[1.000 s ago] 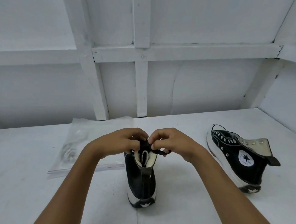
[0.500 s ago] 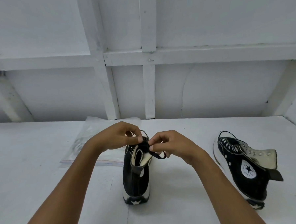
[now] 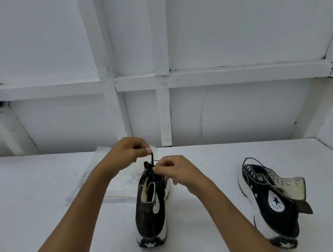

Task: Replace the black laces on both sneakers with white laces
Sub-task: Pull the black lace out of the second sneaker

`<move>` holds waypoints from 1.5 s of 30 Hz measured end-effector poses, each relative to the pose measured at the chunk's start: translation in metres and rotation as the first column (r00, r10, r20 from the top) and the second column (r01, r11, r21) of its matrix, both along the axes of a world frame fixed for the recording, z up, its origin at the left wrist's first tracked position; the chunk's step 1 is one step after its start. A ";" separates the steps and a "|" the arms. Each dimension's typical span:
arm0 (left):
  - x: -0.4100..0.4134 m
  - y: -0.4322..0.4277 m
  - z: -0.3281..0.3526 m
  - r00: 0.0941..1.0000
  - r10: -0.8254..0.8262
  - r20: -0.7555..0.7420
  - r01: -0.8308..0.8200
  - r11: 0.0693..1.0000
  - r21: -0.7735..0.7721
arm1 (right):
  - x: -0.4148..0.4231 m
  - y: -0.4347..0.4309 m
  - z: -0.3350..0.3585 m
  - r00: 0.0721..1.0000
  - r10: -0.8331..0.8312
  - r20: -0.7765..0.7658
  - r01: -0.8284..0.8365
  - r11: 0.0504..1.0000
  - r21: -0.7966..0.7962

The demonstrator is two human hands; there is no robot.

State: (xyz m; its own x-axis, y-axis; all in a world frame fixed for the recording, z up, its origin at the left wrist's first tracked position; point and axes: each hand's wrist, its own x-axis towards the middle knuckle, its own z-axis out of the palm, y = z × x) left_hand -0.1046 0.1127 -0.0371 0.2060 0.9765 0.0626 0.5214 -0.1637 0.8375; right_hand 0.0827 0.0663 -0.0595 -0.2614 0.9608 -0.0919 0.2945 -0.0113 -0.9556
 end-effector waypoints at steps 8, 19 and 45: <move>-0.006 0.014 -0.005 0.993 0.067 0.093 -0.077 0.992 0.100 | -0.016 0.003 -0.008 0.994 -0.094 -0.048 0.097 0.993 0.068; -0.003 0.033 -0.007 0.472 0.317 0.823 -0.022 0.937 -0.348 | -0.011 0.000 -0.008 0.999 -0.052 -0.013 0.052 0.999 0.012; -0.019 0.022 0.006 0.903 -0.356 -0.242 0.324 0.932 -0.163 | 0.008 0.012 -0.004 0.997 -0.035 -0.075 0.029 0.996 -0.086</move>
